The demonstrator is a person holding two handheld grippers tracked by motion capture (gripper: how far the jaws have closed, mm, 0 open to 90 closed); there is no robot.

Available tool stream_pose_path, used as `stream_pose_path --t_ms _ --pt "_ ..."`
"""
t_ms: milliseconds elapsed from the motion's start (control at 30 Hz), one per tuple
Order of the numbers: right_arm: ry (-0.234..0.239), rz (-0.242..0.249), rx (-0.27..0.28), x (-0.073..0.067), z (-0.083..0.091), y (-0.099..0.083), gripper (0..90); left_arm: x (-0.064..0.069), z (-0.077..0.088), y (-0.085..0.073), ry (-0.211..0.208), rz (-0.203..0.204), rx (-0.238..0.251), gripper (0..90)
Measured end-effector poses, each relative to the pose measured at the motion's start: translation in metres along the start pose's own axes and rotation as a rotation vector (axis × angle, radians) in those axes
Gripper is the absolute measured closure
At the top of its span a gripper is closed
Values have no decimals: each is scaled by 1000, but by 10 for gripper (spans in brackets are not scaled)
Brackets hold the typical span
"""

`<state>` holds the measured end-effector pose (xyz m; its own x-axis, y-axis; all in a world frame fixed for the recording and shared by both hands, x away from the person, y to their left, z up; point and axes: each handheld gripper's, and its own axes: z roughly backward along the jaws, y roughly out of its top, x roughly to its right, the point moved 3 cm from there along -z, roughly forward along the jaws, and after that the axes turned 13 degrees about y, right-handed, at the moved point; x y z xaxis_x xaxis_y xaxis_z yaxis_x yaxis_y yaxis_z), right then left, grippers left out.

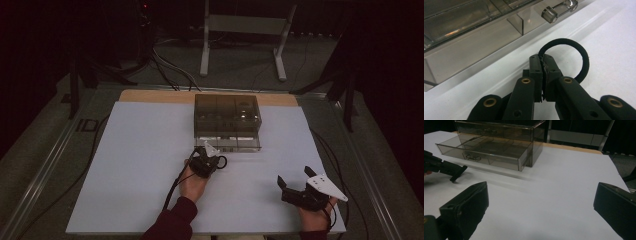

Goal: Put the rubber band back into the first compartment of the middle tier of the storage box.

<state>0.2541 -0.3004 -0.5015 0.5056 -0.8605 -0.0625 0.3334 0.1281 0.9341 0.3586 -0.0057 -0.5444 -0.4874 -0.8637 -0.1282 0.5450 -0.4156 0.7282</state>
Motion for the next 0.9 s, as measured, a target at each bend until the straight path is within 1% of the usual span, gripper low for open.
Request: stream_pose_path --t_ms 200,900 --pt "1 3 -3 0 0 0 4 0 1 1 -2 0 4 887" --pt "3 0 -8 -1 -1 0 4 -5 7 5 -8 24 17 887"
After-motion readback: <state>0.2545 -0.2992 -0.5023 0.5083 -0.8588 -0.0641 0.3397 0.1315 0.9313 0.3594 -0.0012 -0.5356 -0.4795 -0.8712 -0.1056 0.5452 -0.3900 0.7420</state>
